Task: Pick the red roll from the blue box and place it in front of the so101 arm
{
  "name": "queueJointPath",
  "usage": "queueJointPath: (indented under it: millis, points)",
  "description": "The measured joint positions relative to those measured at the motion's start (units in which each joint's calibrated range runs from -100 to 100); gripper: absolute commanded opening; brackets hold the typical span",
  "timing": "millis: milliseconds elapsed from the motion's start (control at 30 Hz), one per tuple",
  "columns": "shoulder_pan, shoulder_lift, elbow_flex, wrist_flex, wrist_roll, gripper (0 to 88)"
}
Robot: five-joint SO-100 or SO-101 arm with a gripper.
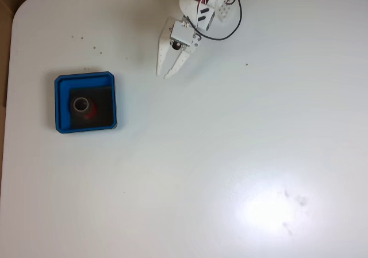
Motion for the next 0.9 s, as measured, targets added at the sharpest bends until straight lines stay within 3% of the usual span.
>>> queueJointPath:
  millis: [400, 900]
  points:
    - [2.8, 5.4, -5.0, 0.0, 0.0, 0.7]
    - [8.0, 51.2, -39.6, 0.0, 0.0, 0.7]
